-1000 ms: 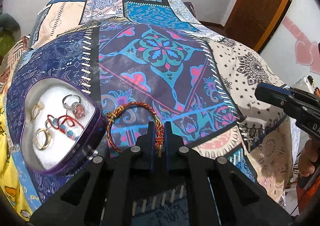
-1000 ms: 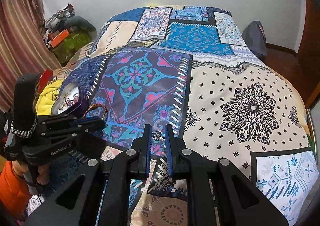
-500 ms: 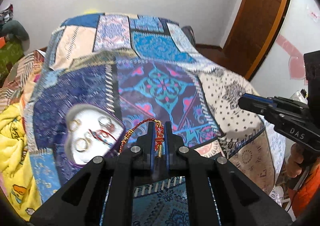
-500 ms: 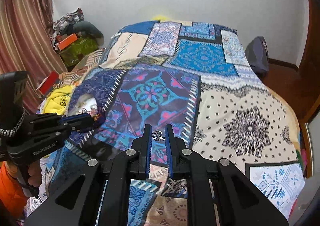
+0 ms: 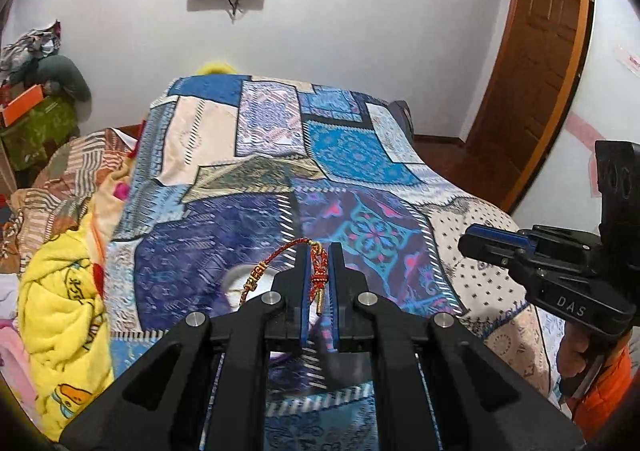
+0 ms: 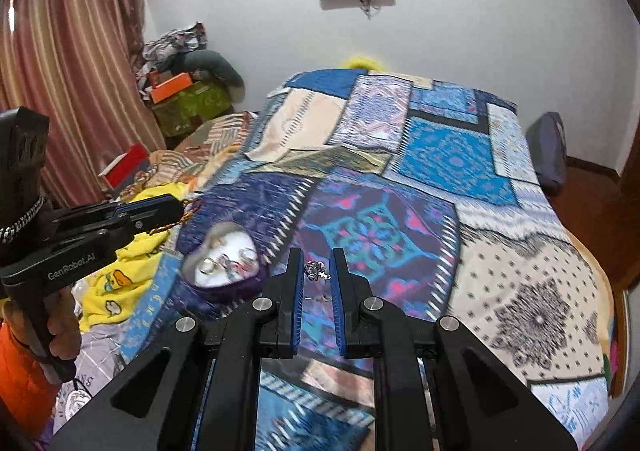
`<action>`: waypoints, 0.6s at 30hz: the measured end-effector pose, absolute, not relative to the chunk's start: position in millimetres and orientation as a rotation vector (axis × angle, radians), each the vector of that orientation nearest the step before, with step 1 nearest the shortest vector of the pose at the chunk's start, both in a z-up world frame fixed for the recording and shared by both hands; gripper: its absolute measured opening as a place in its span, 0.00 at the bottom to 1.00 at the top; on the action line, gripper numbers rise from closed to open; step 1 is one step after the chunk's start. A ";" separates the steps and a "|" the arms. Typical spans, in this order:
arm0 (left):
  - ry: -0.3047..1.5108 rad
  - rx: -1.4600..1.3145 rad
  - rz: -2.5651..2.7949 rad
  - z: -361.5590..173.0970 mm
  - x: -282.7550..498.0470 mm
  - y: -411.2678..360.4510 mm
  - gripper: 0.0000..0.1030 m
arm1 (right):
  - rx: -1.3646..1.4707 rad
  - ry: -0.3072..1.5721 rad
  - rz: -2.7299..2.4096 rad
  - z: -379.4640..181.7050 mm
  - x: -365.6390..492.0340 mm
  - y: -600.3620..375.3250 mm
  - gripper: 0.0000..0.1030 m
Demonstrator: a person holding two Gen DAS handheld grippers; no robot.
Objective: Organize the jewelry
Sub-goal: 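Carry the bracelet with the left tool into the tin while the right tool drops the earring there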
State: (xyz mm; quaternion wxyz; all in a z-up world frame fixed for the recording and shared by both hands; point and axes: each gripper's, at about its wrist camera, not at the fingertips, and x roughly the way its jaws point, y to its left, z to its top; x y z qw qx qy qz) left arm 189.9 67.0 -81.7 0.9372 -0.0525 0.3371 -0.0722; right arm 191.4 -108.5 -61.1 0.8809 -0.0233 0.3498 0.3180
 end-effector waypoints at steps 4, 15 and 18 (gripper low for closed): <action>0.699 -0.122 -0.133 -89.2 194.3 78.3 0.06 | -0.059 0.715 0.705 -58.9 193.6 -86.5 0.11; 0.809 -0.130 -0.156 -141.7 207.0 83.8 0.06 | -0.090 0.725 0.777 -67.3 207.0 -40.4 0.11; 0.823 -0.130 -0.162 -150.0 208.8 84.5 0.06 | -0.103 0.745 0.791 -75.0 210.5 -27.2 0.11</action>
